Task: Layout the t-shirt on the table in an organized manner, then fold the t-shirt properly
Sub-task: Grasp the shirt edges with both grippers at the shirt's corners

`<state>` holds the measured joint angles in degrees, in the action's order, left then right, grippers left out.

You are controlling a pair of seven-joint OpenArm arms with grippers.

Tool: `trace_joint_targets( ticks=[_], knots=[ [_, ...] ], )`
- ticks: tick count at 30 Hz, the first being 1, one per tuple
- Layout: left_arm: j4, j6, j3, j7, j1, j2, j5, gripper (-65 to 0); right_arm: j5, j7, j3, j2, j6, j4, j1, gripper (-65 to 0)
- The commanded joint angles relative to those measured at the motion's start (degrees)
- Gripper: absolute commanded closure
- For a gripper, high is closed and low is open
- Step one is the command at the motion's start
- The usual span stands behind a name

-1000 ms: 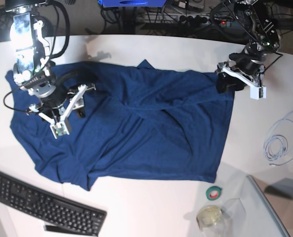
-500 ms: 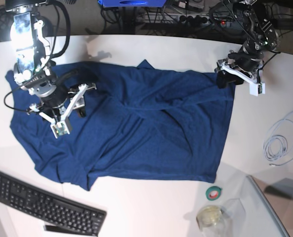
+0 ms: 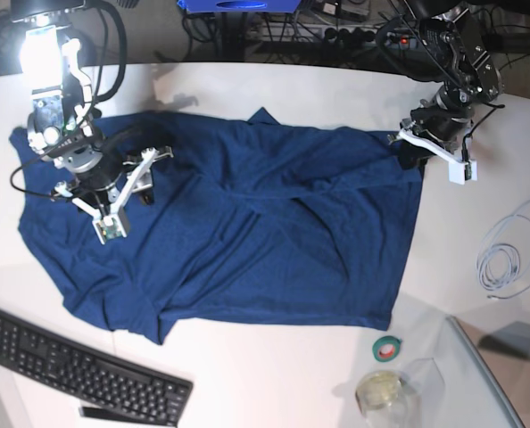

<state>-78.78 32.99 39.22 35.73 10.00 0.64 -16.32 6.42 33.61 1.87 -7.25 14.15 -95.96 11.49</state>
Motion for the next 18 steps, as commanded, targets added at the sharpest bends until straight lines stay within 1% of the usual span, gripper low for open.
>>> trace_joint_targets(
  ticks=[1, 4, 9, 10, 12, 14, 18],
  knots=[
    [-0.91, 0.37, 0.21, -0.87, -0.11, -0.42, -0.61, -5.6, 0.22, -1.39, -0.15, -0.18, 0.31, -0.87, -0.63, -27.2],
    [-0.91, 0.37, 0.12, -0.87, -0.2, -0.42, -0.61, 0.0, 0.22, -1.39, -0.15, -0.18, 0.31, -0.87, -0.72, -27.2],
    [-1.17, 0.28, -0.15, -0.78, -1.34, -0.25, -0.61, 0.0, 0.22, -1.39, -0.15, -0.18, 0.31, -0.87, -0.72, -27.2],
    [-1.0, -0.42, -0.15, -0.78, -1.43, -0.25, -0.61, 0.0, 0.22, -1.39, -0.15, -0.18, 0.31, -0.87, -0.72, -27.2],
    [-1.08, -2.97, -0.23, -0.78, -2.31, -0.25, -1.13, 0.0, 0.22, -1.39, -0.15, -0.18, 0.31, -0.87, -0.72, -27.2],
    [-1.0, -4.38, -0.23, -0.78, -3.1, -0.25, -1.13, 0.0, 0.22, -1.39, -0.15, -0.18, 0.31, -0.87, -0.72, -27.2],
    [-0.91, -4.55, -0.23, -0.78, -5.3, -0.25, -1.13, 0.0, 0.22, -1.3, -0.07, -0.18, 0.31, -0.87, -0.72, -27.2]
  ],
)
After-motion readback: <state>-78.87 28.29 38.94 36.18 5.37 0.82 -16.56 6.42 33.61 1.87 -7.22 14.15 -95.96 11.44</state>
